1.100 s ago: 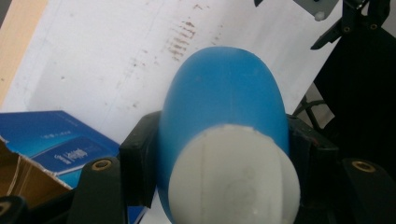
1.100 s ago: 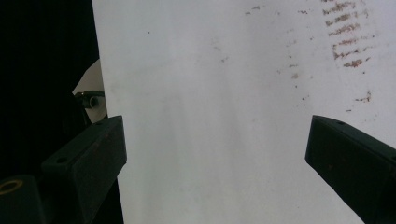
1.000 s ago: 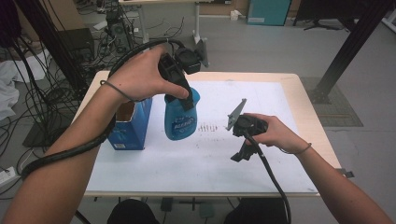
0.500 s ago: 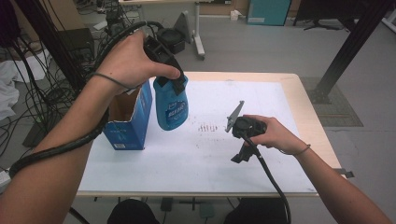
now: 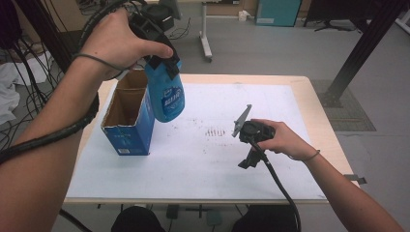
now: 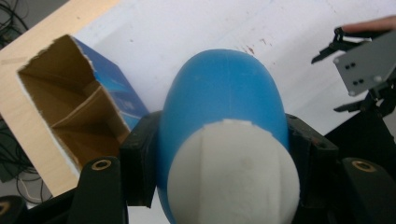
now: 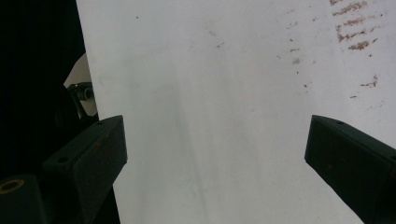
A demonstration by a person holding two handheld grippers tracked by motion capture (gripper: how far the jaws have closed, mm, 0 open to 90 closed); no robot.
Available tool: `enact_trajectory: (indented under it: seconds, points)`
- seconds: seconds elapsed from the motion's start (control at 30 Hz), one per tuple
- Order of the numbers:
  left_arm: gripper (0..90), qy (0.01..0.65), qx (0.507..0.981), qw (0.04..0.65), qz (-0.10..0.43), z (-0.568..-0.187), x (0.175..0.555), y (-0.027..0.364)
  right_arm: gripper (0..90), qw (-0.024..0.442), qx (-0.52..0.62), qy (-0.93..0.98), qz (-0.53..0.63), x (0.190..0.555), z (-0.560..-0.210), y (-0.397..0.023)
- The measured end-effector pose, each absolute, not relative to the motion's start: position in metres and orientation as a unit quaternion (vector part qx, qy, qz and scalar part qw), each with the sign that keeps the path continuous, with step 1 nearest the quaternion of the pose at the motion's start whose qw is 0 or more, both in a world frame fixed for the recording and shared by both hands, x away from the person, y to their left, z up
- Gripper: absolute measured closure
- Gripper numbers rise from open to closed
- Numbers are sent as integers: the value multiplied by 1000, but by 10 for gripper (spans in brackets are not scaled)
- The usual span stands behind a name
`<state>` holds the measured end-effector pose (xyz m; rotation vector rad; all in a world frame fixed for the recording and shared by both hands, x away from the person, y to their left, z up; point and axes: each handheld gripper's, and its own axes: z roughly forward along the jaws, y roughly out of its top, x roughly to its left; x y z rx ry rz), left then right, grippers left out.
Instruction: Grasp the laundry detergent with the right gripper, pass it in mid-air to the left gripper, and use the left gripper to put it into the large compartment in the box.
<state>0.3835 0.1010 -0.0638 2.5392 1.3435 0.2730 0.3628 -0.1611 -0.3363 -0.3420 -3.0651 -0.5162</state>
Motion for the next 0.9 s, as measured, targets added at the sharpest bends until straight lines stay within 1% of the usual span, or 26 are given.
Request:
enact_trajectory:
  seconds: [0.43,0.9]
  points:
    - [376,511,843,128,109,-48,398,127,59,3,-112,-980,-167,362,-336,-160]
    - [376,551,817,129,113,-45,415,149,60,4,-109,-980,-166,364,-339,-155]
